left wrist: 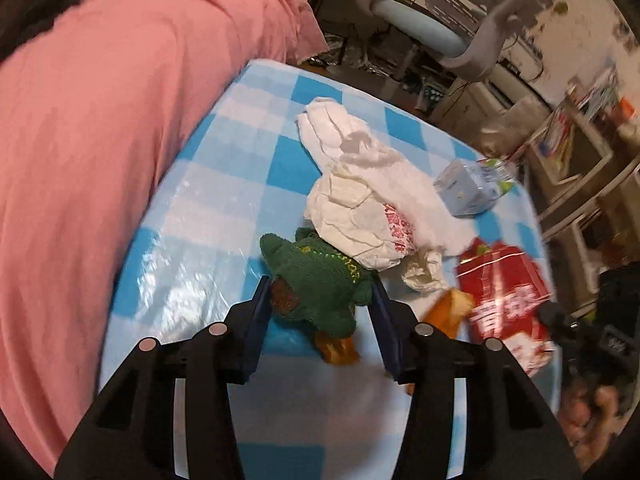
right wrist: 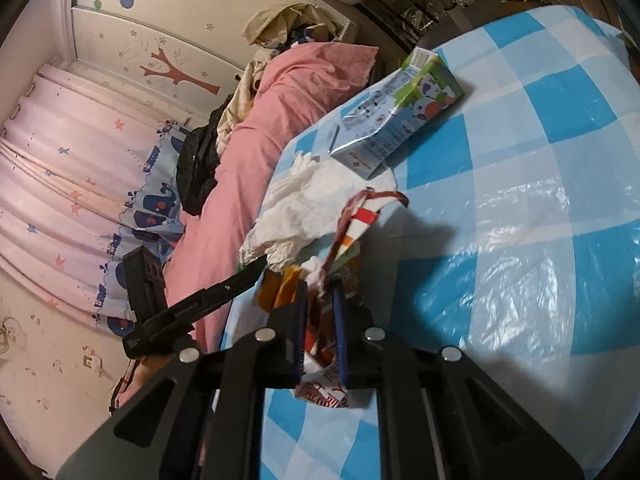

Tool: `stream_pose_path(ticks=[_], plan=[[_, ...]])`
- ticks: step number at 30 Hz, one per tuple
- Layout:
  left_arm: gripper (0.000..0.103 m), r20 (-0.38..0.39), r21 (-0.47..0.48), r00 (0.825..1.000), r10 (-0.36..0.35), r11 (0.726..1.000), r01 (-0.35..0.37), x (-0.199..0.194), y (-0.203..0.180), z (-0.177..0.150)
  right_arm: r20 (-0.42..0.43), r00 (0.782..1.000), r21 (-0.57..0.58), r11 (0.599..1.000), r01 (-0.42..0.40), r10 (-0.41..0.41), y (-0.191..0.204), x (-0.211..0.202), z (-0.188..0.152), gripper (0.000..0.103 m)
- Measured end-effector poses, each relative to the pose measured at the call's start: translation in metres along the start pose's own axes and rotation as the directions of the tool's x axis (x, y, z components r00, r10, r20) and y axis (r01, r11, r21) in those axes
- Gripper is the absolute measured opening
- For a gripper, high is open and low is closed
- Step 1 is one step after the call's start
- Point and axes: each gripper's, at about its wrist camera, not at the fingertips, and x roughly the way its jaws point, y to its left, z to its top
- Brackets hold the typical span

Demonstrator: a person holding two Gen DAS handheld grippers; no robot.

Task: Collect trash
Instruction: 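Grasp the green plush toy with the left gripper while the right grasps the red snack bag, then carry both items over the yellow bucket and open both grippers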

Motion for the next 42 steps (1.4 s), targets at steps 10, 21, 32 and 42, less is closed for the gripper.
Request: stream_pose_path(ticks=[10, 21, 32, 42], plan=[[0.062, -0.003, -0.038, 1.0, 0.015, 0.999, -0.015, 0.006, 0.002, -0.001, -0.051, 0.998, 0.014, 0.999, 0.049, -0.049, -0.006, 0.013, -0.003, 0.017], [0.038, -0.012, 0.051, 1.0, 0.021, 0.999, -0.02, 0.01, -0.007, 0.005, -0.067, 0.998, 0.05, 0.999, 0.006, -0.002, -0.013, 0.02, 0.002, 0.013], [0.028, 0.041, 0.062, 0.991, -0.127, 0.99, 0.124, -0.06, -0.03, -0.018, -0.024, 0.992, 0.051, 0.992, -0.12, 0.121, 0.004, -0.008, -0.01, 0.007], [0.028, 0.02, -0.062, 0.955, -0.297, 0.953, 0.297, -0.095, -0.02, -0.09, -0.009, 0.973, 0.052, 0.972, -0.23, 0.23, 0.027, -0.045, -0.059, 0.007]])
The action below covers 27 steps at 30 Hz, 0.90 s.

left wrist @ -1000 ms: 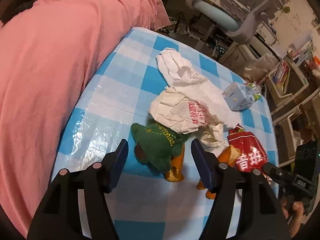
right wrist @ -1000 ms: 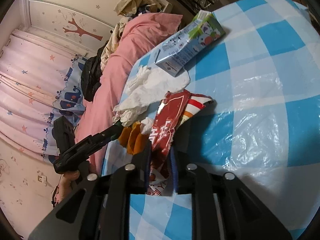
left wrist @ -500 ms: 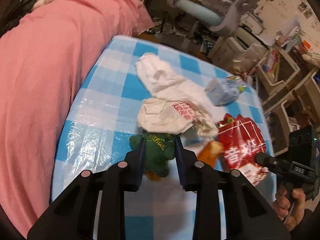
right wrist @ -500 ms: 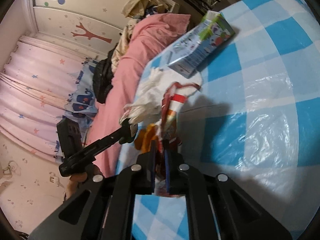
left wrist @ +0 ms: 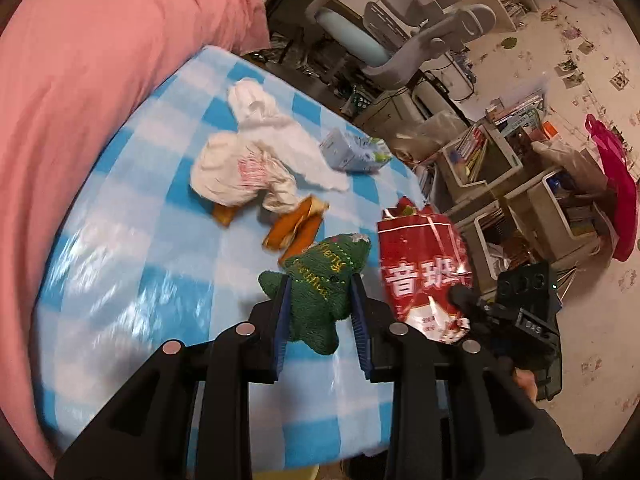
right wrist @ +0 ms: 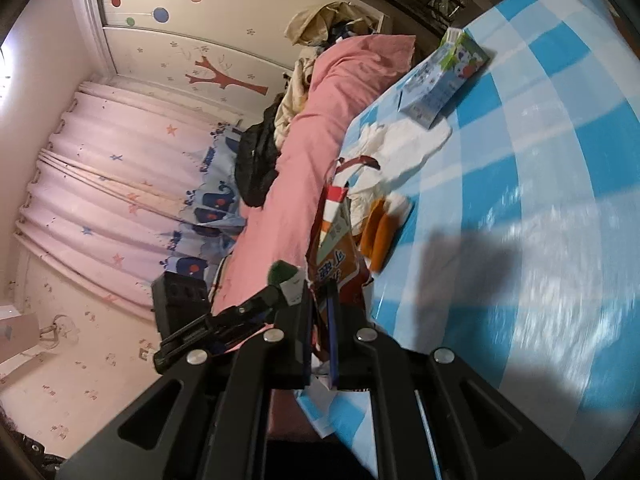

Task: Collect trash
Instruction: 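Carry both items over the yellow bucket and open both grippers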

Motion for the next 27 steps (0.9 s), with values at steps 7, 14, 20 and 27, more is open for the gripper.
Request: stream_pose_path(ticks=[7, 14, 20, 27], plan=[[0.028, -0.014, 0.054, 0.999, 0.049, 0.997, -0.048, -0.029, -0.02, -0.061, -0.039, 0.999, -0.055, 0.998, -0.027, 0.024, 0.02, -0.022, -0.061, 0.007], [0.028, -0.048, 0.082, 0.992, 0.12, 0.99, -0.116, -0.054, -0.034, -0.128, -0.19, 0.981, -0.086, 0.996, 0.011, -0.027, 0.026, -0.021, -0.134, 0.007], [0.028, -0.106, 0.046, 0.982, 0.157, 0.987, -0.153, -0.056, -0.037, -0.178, -0.347, 0.921, -0.152, 0.979, 0.133, -0.179, 0.018, 0.01, -0.183, 0.007], [0.032, -0.249, -0.015, 0.945, 0.214, 0.974, -0.225, -0.021, -0.022, -0.224, -0.38, 0.847, -0.26, 0.922, 0.288, -0.371, 0.009, 0.033, -0.187, 0.01]])
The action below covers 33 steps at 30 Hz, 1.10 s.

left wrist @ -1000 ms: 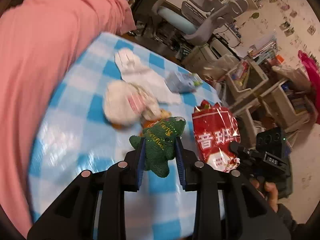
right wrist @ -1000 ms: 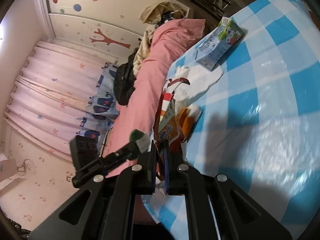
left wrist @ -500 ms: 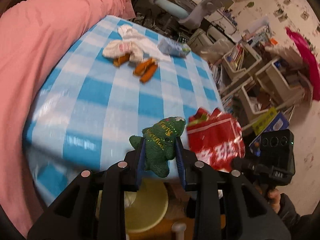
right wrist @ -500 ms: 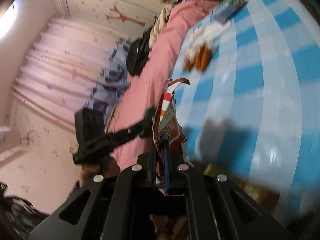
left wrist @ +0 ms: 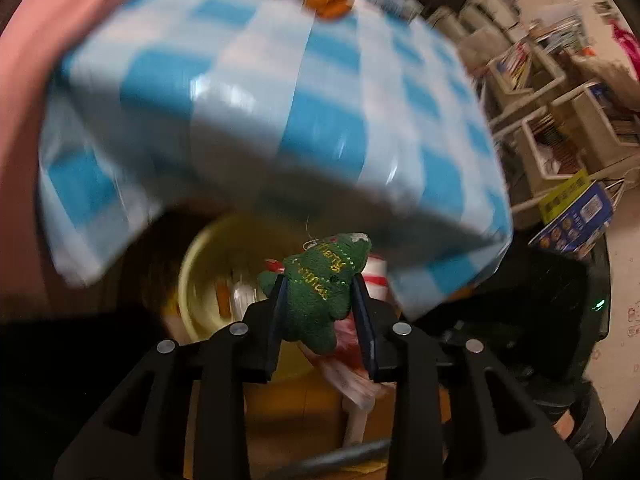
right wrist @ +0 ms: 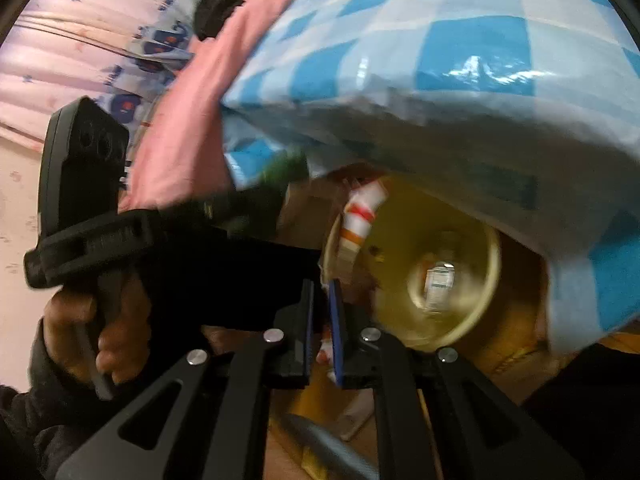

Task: Collect trash
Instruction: 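Carry both items over the yellow bucket and open both grippers, then lift both open tools away from the bucket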

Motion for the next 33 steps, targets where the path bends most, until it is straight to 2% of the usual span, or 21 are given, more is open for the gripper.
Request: stream_pose_path(ticks=[1, 2, 3, 5, 7, 9, 12, 17, 23, 28, 33], plan=[[0.033, -0.018, -0.001, 1.0, 0.018, 1.0, -0.018, 0.005, 0.001, -0.005, 0.01, 1.0, 0.006, 1.0, 0.015, -0.015, 0.0, -0.001, 0.002, 0.012], [0.033, -0.023, 0.002, 0.999, 0.031, 1.0, -0.031, 0.007, 0.001, -0.006, 0.022, 0.999, 0.01, 1.0, 0.025, -0.026, -0.002, -0.003, 0.004, 0.018], [0.033, -0.017, 0.007, 0.999, 0.033, 0.999, -0.033, 0.006, 0.0, -0.008, 0.046, 0.998, 0.016, 0.999, 0.048, -0.048, -0.004, -0.008, 0.007, 0.029], [0.037, 0.008, 0.007, 0.999, 0.037, 0.999, -0.037, -0.001, -0.001, -0.007, 0.086, 0.994, 0.014, 0.997, 0.071, -0.072, -0.003, -0.016, 0.008, 0.04], [0.046, 0.072, 0.019, 0.996, 0.045, 0.999, -0.047, -0.014, -0.005, -0.006, 0.114, 0.991, 0.005, 0.997, 0.074, -0.074, -0.001, -0.02, 0.006, 0.04], [0.049, 0.127, 0.049, 0.988, 0.083, 0.995, -0.09, -0.023, -0.012, -0.004, 0.151, 0.985, -0.009, 0.997, 0.082, -0.079, 0.001, -0.025, 0.007, 0.04], [0.056, 0.231, 0.085, 0.964, 0.136, 0.984, -0.159, -0.04, -0.023, -0.002, 0.202, 0.975, -0.029, 0.994, 0.103, -0.095, 0.006, -0.03, -0.002, 0.04], [0.061, 0.34, 0.101, 0.919, 0.198, 0.964, -0.245, -0.062, -0.027, 0.006, 0.272, 0.954, -0.049, 0.988, 0.143, -0.125, 0.009, -0.033, -0.005, 0.04], [0.069, 0.405, 0.111, 0.883, 0.239, 0.945, -0.307, -0.072, -0.032, 0.009, 0.312, 0.938, -0.048, 0.984, 0.172, -0.148, 0.009, -0.034, -0.003, 0.04], [0.073, 0.425, 0.118, 0.869, 0.253, 0.936, -0.331, -0.07, -0.034, 0.01, 0.336, 0.927, -0.038, 0.98, 0.193, -0.169, 0.007, -0.036, -0.001, 0.046], [0.074, 0.433, 0.111, 0.864, 0.258, 0.936, -0.335, -0.068, -0.033, 0.014, 0.34, 0.923, -0.033, 0.979, 0.201, -0.178, 0.005, -0.037, 0.0, 0.046]])
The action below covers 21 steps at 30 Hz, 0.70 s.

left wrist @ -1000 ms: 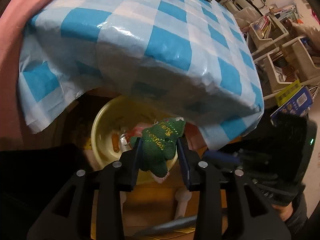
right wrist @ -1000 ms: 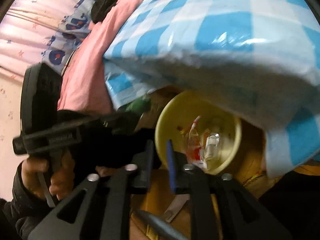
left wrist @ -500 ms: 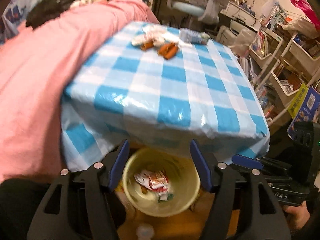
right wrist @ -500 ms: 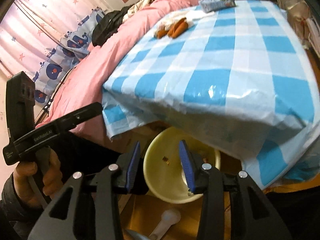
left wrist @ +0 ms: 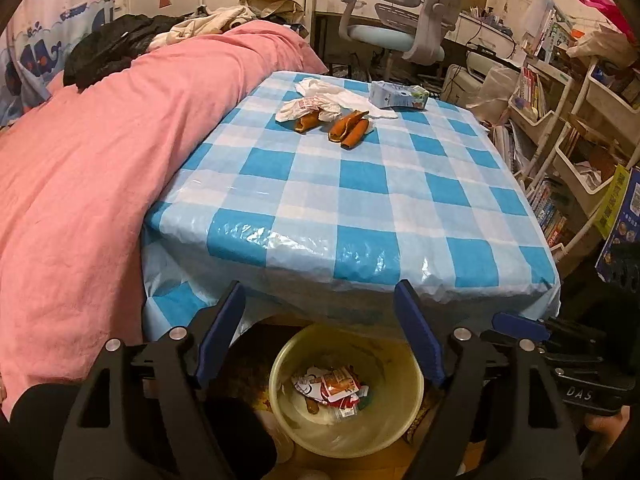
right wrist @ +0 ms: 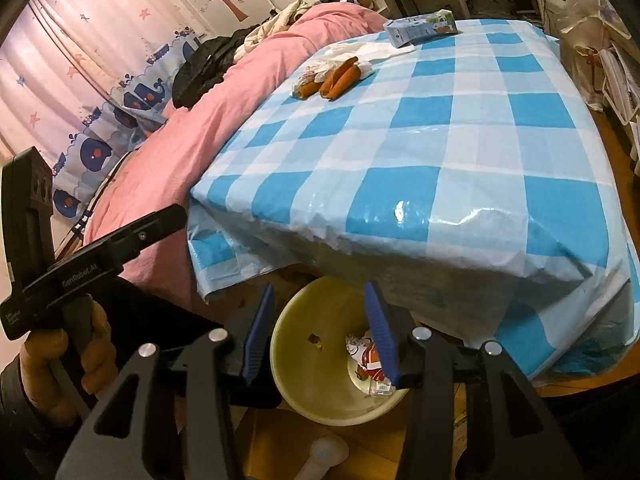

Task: Collect trash
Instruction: 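Lift both open tools away from the bucket, then move both open tools back over the trash on the table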

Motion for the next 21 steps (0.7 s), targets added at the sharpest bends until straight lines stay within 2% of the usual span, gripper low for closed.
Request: stream_pose_path(ticks=[14, 21], plan=[[0.076, 0.015, 0.01, 1.0, 0.002, 1.0, -0.002, 0.011, -0.002, 0.01, 0.015, 1.0, -0.003, 1.0, 0.017, -0.017, -0.001, 0.006, 0.005, 0.046], [0.078, 0.04, 0.015, 0.999, -0.013, 1.0, 0.013, 0.022, 0.003, 0.036, 0.06, 0.997, 0.023, 0.999, 0.049, -0.05, -0.008, 0.009, 0.027, 0.046]])
